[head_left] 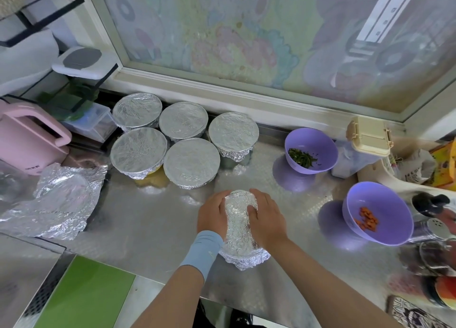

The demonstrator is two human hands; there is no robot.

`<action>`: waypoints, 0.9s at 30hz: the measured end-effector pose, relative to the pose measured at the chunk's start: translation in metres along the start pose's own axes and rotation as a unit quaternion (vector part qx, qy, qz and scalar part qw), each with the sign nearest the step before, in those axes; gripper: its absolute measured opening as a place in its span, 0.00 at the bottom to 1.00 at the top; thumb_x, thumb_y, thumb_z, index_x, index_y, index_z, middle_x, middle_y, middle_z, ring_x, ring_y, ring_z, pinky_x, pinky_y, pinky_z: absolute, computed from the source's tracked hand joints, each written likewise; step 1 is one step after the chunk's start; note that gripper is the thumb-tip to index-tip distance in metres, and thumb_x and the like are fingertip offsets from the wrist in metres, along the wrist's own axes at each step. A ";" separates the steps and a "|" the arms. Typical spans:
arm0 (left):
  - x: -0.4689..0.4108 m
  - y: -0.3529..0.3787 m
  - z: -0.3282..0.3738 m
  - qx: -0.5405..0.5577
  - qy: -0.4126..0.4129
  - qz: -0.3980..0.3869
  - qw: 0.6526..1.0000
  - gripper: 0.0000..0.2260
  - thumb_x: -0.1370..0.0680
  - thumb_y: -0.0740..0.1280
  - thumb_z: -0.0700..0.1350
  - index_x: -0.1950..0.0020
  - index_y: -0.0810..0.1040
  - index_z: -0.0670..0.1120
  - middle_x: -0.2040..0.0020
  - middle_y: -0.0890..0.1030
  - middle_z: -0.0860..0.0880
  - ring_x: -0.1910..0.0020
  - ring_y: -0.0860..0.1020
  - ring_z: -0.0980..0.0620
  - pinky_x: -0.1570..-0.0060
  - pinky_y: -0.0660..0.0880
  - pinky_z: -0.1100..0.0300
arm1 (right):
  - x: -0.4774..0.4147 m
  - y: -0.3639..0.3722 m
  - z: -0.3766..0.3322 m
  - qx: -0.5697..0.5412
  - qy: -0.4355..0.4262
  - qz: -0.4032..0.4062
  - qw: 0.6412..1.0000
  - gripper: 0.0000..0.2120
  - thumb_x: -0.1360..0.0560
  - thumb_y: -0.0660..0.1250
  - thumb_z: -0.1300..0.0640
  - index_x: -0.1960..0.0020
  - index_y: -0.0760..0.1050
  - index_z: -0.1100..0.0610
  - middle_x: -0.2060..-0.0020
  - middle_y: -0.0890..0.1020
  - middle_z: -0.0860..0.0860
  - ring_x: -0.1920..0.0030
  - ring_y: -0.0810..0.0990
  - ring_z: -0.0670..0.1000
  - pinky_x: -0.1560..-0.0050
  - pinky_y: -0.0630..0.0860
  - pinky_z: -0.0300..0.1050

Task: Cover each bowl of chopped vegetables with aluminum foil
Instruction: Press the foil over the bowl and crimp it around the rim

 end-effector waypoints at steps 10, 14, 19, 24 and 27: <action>-0.002 -0.015 0.002 0.010 -0.029 -0.065 0.997 0.20 0.17 0.54 0.40 0.29 0.71 0.56 0.38 0.76 0.58 0.44 0.76 0.58 0.45 0.69 0.66 | 0.014 -0.006 0.011 -0.015 -0.010 0.137 0.990 0.20 0.23 0.61 0.59 0.32 0.71 0.53 0.33 0.71 0.50 0.32 0.68 0.52 0.29 0.64 0.52; -0.005 -0.005 0.008 0.010 0.015 -0.118 0.993 0.17 0.17 0.57 0.43 0.30 0.73 0.53 0.33 0.75 0.57 0.34 0.71 0.58 0.38 0.63 0.68 | 0.048 0.008 0.005 -0.110 0.091 0.165 0.976 0.22 0.23 0.61 0.63 0.30 0.68 0.55 0.34 0.71 0.50 0.33 0.68 0.52 0.30 0.64 0.49; 0.002 0.000 0.003 0.041 -0.033 -0.085 0.995 0.15 0.17 0.58 0.45 0.32 0.75 0.53 0.36 0.76 0.57 0.37 0.73 0.57 0.38 0.66 0.63 | 0.048 0.016 0.007 -0.194 0.125 0.133 0.964 0.25 0.21 0.59 0.62 0.24 0.61 0.55 0.27 0.65 0.48 0.27 0.63 0.48 0.28 0.57 0.41; 0.014 -0.003 -0.005 0.092 -0.070 -0.068 0.991 0.14 0.17 0.56 0.45 0.35 0.76 0.54 0.39 0.78 0.54 0.41 0.76 0.53 0.38 0.71 0.57 | 0.035 0.004 0.013 -0.212 0.088 0.088 0.969 0.24 0.20 0.58 0.61 0.25 0.63 0.50 0.29 0.68 0.43 0.30 0.66 0.44 0.31 0.59 0.37; 0.020 -0.009 -0.014 0.125 -0.107 -0.069 0.984 0.16 0.16 0.55 0.47 0.31 0.73 0.54 0.34 0.75 0.55 0.36 0.73 0.54 0.33 0.67 0.58 | 0.028 -0.004 0.019 -0.219 0.062 0.042 0.973 0.23 0.19 0.58 0.61 0.25 0.64 0.50 0.29 0.68 0.41 0.31 0.66 0.41 0.32 0.58 0.35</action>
Point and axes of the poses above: each hand's wrist, its own x-axis away from the middle knuckle, its own y-axis out of the palm, z = x × y, the point moved 3 cm from there along -x, towards the middle knuckle
